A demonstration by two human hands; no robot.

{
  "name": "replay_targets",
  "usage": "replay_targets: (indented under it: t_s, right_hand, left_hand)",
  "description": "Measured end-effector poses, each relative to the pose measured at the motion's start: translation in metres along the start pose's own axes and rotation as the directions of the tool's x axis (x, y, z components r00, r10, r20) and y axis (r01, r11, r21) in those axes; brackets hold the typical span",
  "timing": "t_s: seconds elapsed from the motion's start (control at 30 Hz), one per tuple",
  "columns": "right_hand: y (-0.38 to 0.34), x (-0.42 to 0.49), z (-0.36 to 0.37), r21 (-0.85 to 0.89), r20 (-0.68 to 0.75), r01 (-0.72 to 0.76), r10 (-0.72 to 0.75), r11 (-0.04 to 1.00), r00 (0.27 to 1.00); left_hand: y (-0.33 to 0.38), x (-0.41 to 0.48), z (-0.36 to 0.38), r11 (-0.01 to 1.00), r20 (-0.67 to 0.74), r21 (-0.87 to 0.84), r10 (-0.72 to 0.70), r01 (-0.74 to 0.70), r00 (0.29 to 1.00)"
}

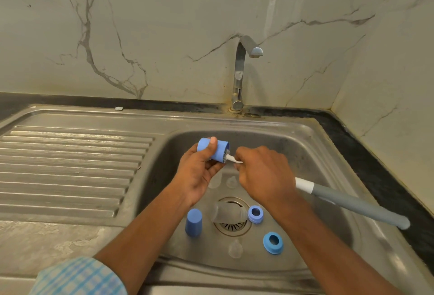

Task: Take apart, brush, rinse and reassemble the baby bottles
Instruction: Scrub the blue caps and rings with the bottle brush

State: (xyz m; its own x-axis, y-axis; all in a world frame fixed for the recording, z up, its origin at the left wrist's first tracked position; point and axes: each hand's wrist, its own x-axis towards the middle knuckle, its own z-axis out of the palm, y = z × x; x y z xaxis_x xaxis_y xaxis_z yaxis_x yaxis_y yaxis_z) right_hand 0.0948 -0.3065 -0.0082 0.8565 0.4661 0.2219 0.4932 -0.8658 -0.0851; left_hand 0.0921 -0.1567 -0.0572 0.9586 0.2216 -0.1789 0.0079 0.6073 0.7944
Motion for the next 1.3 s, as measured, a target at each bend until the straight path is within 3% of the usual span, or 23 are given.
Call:
replay_targets:
  t_s: [0.27, 0.47, 0.7, 0.97, 1.13, 1.3]
  right_hand:
    - [0.009, 0.000, -0.002, 0.153, 0.047, -0.011, 0.004, 0.988, 0.999]
    - [0.014, 0.003, 0.006, 0.157, 0.024, -0.060, 0.057, 0.986, 0.998]
    - [0.012, 0.003, 0.006, 0.115, -0.098, -0.078, 0.089, 0.990, 0.991]
    - [0.007, 0.002, 0.004, 0.079, -0.030, -0.002, 0.005, 0.997, 1.000]
    - [0.021, 0.004, 0.001, 0.263, 0.047, -0.065, 0.055, 0.962, 0.997]
    - [0.031, 0.002, 0.000, 0.409, -0.104, -0.014, 0.062, 0.912, 0.993]
  left_hand:
    - [0.017, 0.011, -0.012, 0.986, -0.009, -0.132, 0.100, -0.100, 0.995]
    - [0.004, 0.003, -0.005, 0.997, 0.182, -0.075, 0.022, -0.008, 0.983]
    - [-0.001, -0.003, 0.000, 0.981, 0.056, 0.173, 0.080, -0.088, 0.995]
    - [0.004, 0.006, -0.010, 0.997, -0.114, 0.000, 0.081, -0.081, 0.990]
    - [0.013, 0.013, -0.015, 0.986, -0.153, -0.078, 0.137, -0.151, 0.979]
    - [0.022, 0.022, -0.023, 0.986, -0.124, -0.137, 0.074, -0.091, 0.990]
